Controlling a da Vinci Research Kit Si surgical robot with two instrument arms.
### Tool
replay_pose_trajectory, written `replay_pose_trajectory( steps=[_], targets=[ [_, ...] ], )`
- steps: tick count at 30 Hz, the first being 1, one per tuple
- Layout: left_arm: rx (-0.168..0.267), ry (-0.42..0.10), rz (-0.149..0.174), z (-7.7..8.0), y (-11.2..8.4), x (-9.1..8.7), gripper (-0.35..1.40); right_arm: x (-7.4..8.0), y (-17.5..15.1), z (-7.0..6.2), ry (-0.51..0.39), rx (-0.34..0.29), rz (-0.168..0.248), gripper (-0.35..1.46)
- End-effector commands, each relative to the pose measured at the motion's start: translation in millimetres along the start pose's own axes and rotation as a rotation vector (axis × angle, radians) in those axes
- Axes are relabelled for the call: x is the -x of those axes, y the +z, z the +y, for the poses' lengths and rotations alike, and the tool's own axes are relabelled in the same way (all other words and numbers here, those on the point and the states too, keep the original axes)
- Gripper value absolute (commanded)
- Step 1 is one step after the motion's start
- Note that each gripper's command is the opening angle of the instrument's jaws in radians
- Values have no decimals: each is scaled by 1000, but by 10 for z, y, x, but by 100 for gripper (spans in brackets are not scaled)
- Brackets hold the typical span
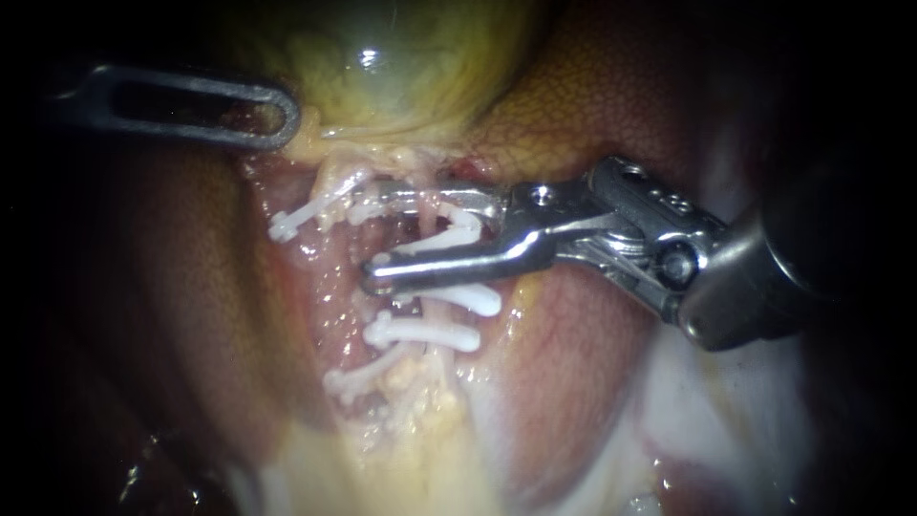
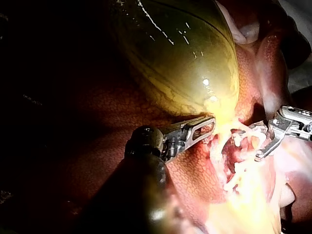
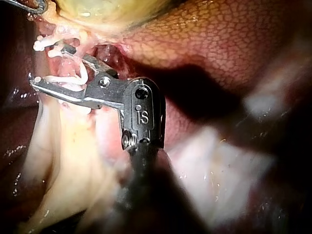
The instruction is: Clipping third clip right tube
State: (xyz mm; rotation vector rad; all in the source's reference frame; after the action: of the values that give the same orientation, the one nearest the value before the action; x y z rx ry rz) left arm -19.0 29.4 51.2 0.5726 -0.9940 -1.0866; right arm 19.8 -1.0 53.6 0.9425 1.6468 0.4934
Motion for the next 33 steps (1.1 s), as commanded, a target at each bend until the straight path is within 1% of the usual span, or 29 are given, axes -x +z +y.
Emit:
replay_pose_trajectory(
  steps=[1,6,10,16,20,22,23,27,28,30,31,33],
  targets=[
    [0,0,0,0,0,0,-35,-2,0,-1,-3,5,2,45],
    [0,0,0,0,0,0,-35,-6,2,0,-1,12,5,43],
    [0,0,0,0,0,0,-35,-6,0,5,-2,26,11,42],
    [0,0,0,0,0,0,-35,-7,-5,11,-9,50,17,34],
    [0,0,0,0,0,0,-35,-7,-8,12,38,84,23,22],
    [0,0,0,0,0,0,-35,-7,-9,12,56,100,26,13],
    [0,0,0,0,0,0,-35,-7,-10,11,62,106,27,6],
    [0,0,0,0,0,0,-35,-7,-11,11,80,116,28,-7],
    [0,0,0,0,0,0,-35,-7,-11,11,80,116,28,-12],
    [0,0,0,0,0,0,-35,-7,-11,11,92,123,29,-35],
    [0,0,0,0,0,0,-35,-7,-12,10,109,132,29,-35],
    [0,0,0,0,0,0,-35,-7,-12,11,109,137,31,-35]
  ],
)
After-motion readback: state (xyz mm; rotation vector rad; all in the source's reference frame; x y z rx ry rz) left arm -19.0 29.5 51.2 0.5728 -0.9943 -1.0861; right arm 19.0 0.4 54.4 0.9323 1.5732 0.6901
